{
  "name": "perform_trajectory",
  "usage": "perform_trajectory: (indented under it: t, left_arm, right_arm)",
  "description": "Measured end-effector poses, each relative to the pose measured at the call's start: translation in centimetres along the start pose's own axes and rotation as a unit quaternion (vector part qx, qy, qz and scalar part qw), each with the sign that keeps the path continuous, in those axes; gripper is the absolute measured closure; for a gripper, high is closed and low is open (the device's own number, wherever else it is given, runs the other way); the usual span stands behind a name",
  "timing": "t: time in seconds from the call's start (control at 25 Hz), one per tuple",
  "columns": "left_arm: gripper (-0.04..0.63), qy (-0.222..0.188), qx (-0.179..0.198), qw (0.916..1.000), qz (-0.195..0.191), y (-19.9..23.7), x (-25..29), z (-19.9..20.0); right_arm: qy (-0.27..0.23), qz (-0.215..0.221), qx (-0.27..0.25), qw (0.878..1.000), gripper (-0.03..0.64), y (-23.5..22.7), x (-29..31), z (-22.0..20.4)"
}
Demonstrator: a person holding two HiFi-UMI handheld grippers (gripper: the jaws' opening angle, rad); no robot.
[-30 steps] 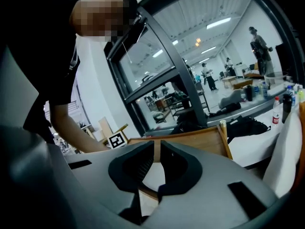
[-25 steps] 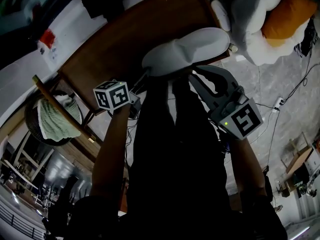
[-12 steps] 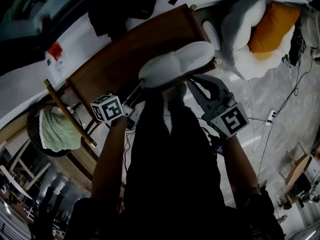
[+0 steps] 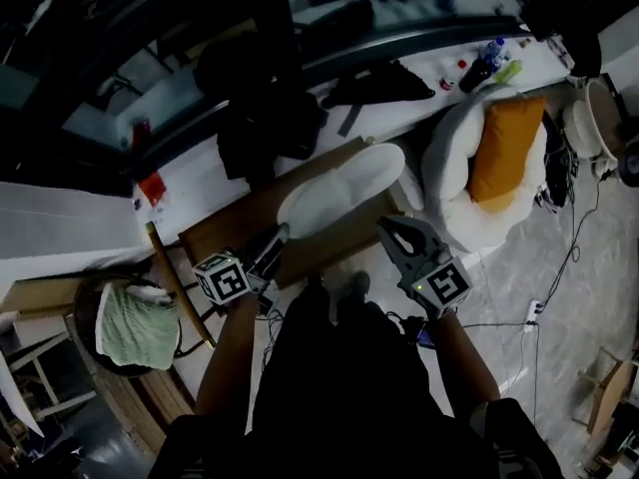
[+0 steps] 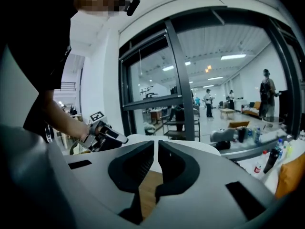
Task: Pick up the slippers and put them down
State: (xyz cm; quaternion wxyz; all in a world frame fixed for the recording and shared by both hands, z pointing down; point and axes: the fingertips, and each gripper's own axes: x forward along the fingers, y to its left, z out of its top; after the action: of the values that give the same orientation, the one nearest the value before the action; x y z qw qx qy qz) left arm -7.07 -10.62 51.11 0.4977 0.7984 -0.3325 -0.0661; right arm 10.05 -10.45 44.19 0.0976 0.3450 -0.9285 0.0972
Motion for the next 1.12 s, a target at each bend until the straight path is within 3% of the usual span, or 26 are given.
perform_trajectory:
  t: [0.16,0.28,0.6,0.8,1.12]
  left_arm:
    - [0.563,-0.052,0.058,0.9966,-0.027,-4.5,-0.8,7.7]
    - [0.563,-0.094,0.101,0.9894,-0.046,-8.7,-2.3,12.3]
    - [0.563,-0.154,0.207,0.9635,-0.072,-17.8,-5.8,21.2]
    - [0.563,-0.175,0.229,0.9524,-0.099,-21.2,-7.2,22.4]
    - [0.563,-0.195,0.230,0.9459,-0.119,-22.6,-7.9,22.9]
  right_arm:
    - [-0.047,-0.006,-0.033,0.998,0.591,-1.2,1.0,7.3]
    - [-0.093,-0.006,-0.059,0.994,0.591,-0.9,0.4,13.0]
    - [-0.212,0.019,-0.165,0.963,0.591,2.7,-0.6,26.6]
    - [-0.241,0.033,-0.210,0.947,0.591,4.7,-1.3,29.3]
    - [-0.224,0.040,-0.208,0.951,0.591,5.5,0.0,28.9]
